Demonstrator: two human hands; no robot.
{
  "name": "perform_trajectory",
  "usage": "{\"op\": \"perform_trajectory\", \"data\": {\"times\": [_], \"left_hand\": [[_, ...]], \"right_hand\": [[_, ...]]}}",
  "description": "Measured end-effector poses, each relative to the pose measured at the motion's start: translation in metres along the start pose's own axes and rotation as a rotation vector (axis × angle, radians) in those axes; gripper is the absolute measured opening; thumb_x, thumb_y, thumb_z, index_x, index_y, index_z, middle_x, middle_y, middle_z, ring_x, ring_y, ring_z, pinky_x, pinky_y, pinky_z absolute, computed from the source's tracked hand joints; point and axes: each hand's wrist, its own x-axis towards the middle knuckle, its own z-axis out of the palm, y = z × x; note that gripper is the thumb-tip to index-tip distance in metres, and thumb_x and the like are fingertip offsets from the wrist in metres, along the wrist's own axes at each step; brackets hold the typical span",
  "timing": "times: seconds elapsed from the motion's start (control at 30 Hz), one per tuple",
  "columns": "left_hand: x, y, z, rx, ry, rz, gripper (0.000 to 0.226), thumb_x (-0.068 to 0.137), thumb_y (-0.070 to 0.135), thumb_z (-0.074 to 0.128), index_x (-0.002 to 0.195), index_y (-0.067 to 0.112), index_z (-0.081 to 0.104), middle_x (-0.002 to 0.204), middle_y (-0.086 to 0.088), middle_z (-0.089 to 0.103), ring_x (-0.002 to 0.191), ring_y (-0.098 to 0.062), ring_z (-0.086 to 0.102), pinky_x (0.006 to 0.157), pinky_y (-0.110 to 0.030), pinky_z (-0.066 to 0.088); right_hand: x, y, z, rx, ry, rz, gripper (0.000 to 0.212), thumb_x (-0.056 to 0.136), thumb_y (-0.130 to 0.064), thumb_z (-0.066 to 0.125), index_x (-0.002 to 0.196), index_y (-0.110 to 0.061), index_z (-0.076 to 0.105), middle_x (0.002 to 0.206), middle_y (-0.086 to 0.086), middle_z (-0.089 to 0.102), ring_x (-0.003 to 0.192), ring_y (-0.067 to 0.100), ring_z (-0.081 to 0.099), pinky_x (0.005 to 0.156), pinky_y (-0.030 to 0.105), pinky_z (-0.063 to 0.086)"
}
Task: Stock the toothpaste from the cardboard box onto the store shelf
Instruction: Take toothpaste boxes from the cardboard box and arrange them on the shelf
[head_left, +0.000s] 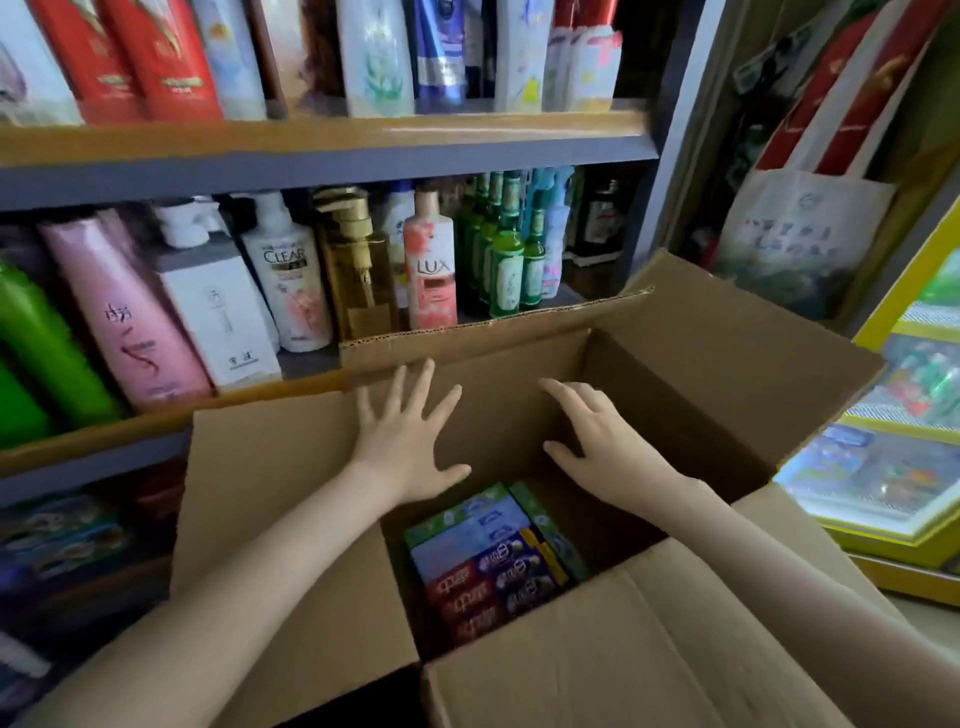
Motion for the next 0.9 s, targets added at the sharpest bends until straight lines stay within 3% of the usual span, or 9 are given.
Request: {"op": "perform_trajectory", "data": {"times": [0.3,0.47,0.9], "left_hand": [[0.028,-0.008,0.017,0.116,-0.024,-0.226,0.100,0.078,0.084,0.033,0.152,0.035,-0.012,0.148,-0.004,-0.042,0.138,-0.034,-0.037,0.111,-0.061,-0.016],[0.038,-0.019,0.024,0.105,-0.146,-0.348,0.106,0.073,0.089,0.033,0.150,0.036,-0.017,0.142,0.001,-0.048,0.138,-0.032,-0.038,0.110,-0.061,-0.016],[0.038,-0.015,0.036,0.387,-0.065,-0.279,0.111,0.068,0.093,0.028,0.153,0.032,-0.009,0.156,-0.011,-0.029,0.143,-0.042,-0.022,0.112,-0.063,-0.010]], "right_hand": [[0.074,0.057,0.012,0.011,-0.004,-0.247,0.072,0.093,-0.021,0.057,0.152,-0.012,0.016,0.145,0.010,0.032,0.131,0.025,0.031,0.109,0.038,0.033],[0.102,0.064,0.042,0.005,-0.096,-0.306,0.076,0.094,-0.023,0.056,0.152,-0.012,0.009,0.149,0.013,0.026,0.135,0.029,0.027,0.109,0.042,0.030],[0.132,0.093,0.101,-0.101,-0.282,-0.284,0.083,0.091,-0.019,0.058,0.153,-0.015,0.004,0.148,0.015,0.027,0.133,0.033,0.028,0.103,0.046,0.035]]}}
